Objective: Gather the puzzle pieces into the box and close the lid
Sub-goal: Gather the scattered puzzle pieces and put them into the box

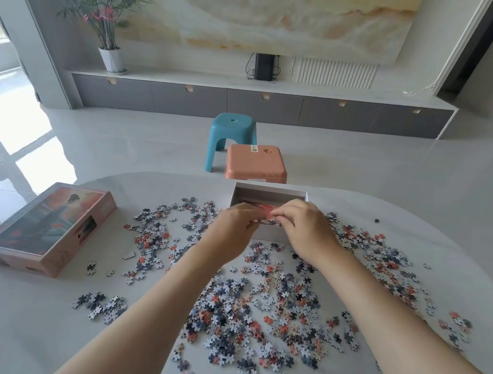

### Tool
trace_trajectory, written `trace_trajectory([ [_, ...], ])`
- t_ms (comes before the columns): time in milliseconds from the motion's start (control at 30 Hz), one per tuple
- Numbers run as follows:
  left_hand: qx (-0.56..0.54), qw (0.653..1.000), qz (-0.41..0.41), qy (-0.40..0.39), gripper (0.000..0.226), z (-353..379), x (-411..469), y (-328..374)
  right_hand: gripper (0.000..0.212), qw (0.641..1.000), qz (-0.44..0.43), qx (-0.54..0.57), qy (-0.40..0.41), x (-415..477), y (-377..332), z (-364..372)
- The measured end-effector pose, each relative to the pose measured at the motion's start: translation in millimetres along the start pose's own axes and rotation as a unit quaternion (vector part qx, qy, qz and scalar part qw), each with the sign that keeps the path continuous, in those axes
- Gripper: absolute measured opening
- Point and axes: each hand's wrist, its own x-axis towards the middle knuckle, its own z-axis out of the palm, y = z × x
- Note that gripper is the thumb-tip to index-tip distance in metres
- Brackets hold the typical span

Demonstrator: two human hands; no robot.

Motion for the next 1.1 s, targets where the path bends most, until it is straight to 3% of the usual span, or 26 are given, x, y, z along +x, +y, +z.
trace_trajectory([
  [100, 0.090, 0.995, 0.035, 0.008, 0.025, -1, -12, 1, 0.021, 0.999, -0.036, -0.016, 0.002, -9, -6, -7],
  [233, 0.143, 0.987, 0.076, 0.022, 0.027, -9, -35, 17, 0.022, 0.981, 0.027, 0.005, -0.192, -32, -21, -20],
  [400, 0.158, 0.973, 0.001, -0.170, 0.057, -8, -72, 24, 0.092, 0.929, 0.082, -0.088, -0.351, -65, -26, -26],
  [467, 0.166, 0.971, -0.002, -0.170, 0.056, -4, -85, 23, 0.088, 0.933, 0.101, -0.071, -0.339, -73, -25, -25],
  [700, 0.088, 0.992, -0.022, -0.084, 0.023, 0, -104, 34, 0.030, 0.967, 0.122, -0.026, -0.221, -84, -37, -16],
  [833, 0.078, 0.992, -0.038, -0.091, 0.027, -4, -95, 36, 0.024, 0.971, 0.114, -0.028, -0.210, -80, -48, -13],
  [967, 0.189, 0.971, -0.026, -0.143, 0.057, -7, -89, 38, 0.027, 0.968, 0.130, -0.021, -0.214, -72, -50, -10],
  [1100, 0.121, 0.982, -0.033, -0.141, 0.038, -3, -84, 35, 0.024, 0.972, 0.135, 0.007, -0.193, -62, -49, -11],
])
